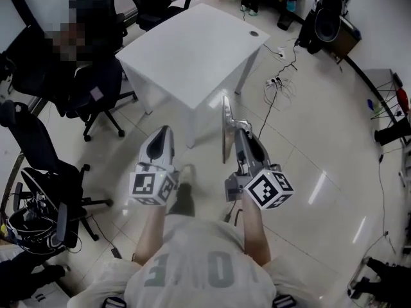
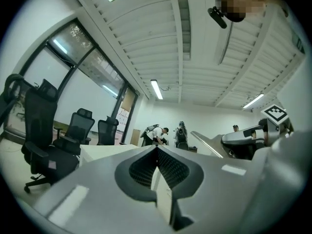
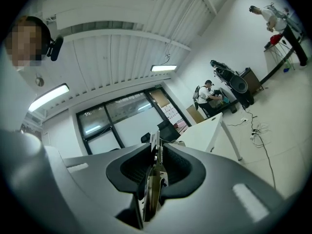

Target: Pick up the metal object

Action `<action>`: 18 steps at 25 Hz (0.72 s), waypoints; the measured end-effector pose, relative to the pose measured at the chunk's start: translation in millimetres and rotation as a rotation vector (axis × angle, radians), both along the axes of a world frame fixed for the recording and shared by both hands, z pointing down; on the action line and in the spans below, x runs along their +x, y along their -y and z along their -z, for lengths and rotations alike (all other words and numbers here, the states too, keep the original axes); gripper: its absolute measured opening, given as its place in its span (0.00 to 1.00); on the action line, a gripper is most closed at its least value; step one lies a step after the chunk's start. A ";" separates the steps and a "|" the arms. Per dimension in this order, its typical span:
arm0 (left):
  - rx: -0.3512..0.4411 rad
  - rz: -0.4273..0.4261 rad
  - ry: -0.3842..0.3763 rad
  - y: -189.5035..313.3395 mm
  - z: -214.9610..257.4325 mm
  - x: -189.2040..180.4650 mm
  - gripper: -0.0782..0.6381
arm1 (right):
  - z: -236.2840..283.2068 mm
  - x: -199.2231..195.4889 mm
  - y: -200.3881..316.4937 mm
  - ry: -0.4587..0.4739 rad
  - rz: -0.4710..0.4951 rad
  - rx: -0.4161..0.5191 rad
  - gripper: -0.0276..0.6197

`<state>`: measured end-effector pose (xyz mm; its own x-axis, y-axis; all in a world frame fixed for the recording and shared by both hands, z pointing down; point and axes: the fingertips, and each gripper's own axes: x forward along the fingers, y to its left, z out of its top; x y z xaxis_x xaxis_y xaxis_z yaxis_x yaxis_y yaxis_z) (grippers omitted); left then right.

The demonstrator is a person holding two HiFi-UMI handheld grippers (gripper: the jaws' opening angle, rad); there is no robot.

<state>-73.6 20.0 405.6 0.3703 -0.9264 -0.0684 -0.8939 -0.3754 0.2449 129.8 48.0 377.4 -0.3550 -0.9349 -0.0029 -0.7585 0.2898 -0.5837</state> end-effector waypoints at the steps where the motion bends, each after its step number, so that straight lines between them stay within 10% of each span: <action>1: -0.009 -0.007 0.003 -21.6 -4.5 5.4 0.11 | -3.5 3.2 -19.9 0.001 -0.001 -0.006 0.18; 18: 0.073 -0.049 0.041 -195.8 51.1 -12.0 0.11 | 20.6 -33.2 -195.9 0.057 0.022 0.040 0.18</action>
<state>-85.6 215.8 354.6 0.4187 -0.9002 -0.1194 -0.8828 -0.4343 0.1789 96.6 244.0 356.9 -0.3740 -0.9254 -0.0611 -0.7177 0.3305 -0.6130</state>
